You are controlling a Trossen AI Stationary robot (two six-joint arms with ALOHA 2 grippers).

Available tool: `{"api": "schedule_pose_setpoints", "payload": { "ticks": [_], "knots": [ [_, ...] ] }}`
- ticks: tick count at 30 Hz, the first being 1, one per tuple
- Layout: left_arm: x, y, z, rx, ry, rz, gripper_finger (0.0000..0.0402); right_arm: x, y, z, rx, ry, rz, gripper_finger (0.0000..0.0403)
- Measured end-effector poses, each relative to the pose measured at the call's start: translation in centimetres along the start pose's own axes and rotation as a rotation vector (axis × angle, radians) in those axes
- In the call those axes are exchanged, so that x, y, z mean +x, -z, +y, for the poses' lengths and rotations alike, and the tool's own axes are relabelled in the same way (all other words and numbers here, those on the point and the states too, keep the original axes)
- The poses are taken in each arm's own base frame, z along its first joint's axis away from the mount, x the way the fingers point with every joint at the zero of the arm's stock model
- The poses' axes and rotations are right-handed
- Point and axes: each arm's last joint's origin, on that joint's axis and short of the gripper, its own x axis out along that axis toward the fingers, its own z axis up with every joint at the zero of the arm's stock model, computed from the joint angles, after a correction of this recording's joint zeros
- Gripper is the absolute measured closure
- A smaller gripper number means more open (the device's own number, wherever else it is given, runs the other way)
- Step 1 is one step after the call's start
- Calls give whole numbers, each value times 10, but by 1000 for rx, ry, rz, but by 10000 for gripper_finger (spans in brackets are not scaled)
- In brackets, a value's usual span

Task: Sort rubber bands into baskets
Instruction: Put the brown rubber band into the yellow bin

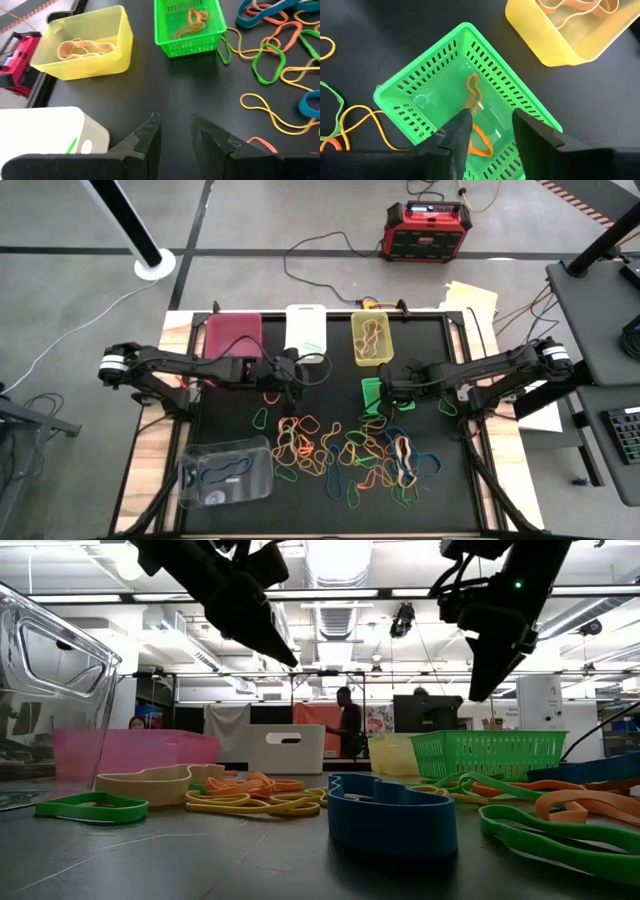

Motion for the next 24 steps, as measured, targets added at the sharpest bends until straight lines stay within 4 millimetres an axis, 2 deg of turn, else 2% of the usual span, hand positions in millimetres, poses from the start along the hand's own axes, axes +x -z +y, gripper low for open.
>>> {"api": "schedule_pose_setpoints", "payload": {
  "ticks": [5, 11, 15, 19, 24],
  "knots": [
    [0, 2, -4, 3, 113, 2, 314, -1, -7, 4, 18, -38, -70, 233],
    [1, 8, -9, -9, 217, 27, 314, -4, -22, 14, -44, -114, -240, 218],
    [-1, 18, -13, -14, 236, 135, 314, -7, -34, 21, -94, -171, -369, 215],
    [-5, 34, -17, -6, 262, 305, 314, -10, -39, 24, -124, -189, -427, 215],
    [-6, 37, -16, -20, 259, 339, 314, -10, -40, 24, -127, -197, -448, 215]
  ]
}}
